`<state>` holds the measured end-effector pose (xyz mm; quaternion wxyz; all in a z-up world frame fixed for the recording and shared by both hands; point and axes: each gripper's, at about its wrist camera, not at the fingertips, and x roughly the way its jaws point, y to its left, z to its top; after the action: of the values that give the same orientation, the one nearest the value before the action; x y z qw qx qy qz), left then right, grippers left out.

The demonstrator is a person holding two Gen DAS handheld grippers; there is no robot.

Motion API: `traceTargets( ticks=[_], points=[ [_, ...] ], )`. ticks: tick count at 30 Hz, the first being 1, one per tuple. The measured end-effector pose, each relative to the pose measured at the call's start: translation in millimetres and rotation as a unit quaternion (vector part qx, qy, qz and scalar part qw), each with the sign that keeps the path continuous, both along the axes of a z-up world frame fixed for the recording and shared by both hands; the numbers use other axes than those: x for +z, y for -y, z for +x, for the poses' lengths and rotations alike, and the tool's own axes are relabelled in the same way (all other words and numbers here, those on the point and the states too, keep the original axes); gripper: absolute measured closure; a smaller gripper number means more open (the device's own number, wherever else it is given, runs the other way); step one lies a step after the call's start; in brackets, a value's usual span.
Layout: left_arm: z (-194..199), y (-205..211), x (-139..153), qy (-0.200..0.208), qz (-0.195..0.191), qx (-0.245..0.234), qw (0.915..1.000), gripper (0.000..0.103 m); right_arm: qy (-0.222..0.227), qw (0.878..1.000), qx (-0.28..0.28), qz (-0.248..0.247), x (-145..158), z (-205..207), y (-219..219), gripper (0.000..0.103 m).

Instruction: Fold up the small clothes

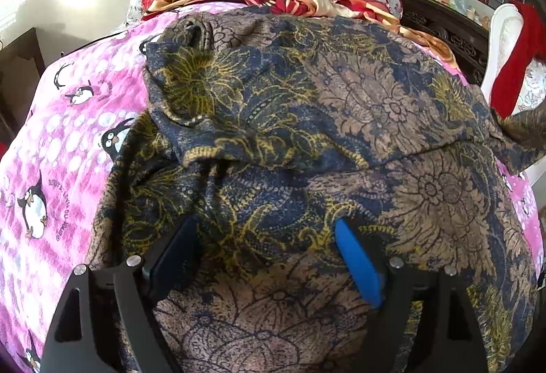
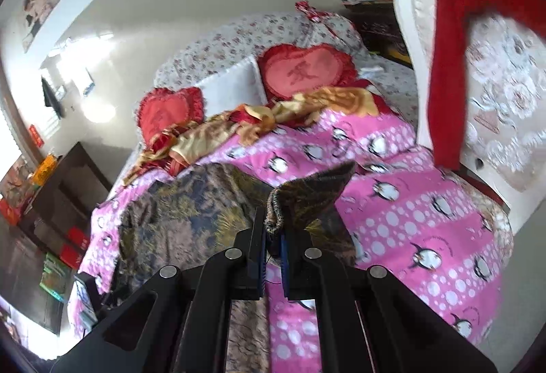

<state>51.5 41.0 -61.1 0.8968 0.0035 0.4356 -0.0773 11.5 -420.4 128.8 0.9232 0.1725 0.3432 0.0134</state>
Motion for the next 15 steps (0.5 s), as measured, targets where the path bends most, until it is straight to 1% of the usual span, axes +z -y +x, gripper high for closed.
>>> traceTargets(
  ticks=[3, 5, 9, 11, 12, 14, 15],
  points=[
    [-1, -1, 0, 0.001, -0.008, 0.000, 1.0000, 0.015, -0.009, 1.000, -0.006, 0.007, -2, 7, 3, 0.096],
    [-1, -3, 1, 0.001, -0.014, -0.001, 0.9999, 0.014, -0.013, 1.000, -0.004, -0.001, 0, 15, -2, 0.096],
    [-6, -7, 5, 0.010, -0.025, 0.004, 0.9996, 0.015, -0.016, 1.000, 0.014, -0.017, 11, 45, -25, 0.096],
    [-10, -11, 14, 0.016, -0.028, 0.006, 0.9995, 0.015, -0.009, 0.999, 0.026, -0.030, 24, 65, -39, 0.096],
    [-15, -17, 23, 0.027, -0.029, 0.014, 0.9991, 0.015, -0.001, 0.999, 0.034, -0.035, 35, 80, -49, 0.096],
    [-25, -33, 38, 0.049, -0.045, 0.032, 0.9972, 0.015, 0.013, 0.998, 0.045, -0.036, 52, 101, -66, 0.096],
    [-28, -42, 44, 0.055, -0.055, 0.040, 0.9962, 0.015, 0.029, 0.997, 0.058, -0.035, 65, 118, -83, 0.096]
  ],
)
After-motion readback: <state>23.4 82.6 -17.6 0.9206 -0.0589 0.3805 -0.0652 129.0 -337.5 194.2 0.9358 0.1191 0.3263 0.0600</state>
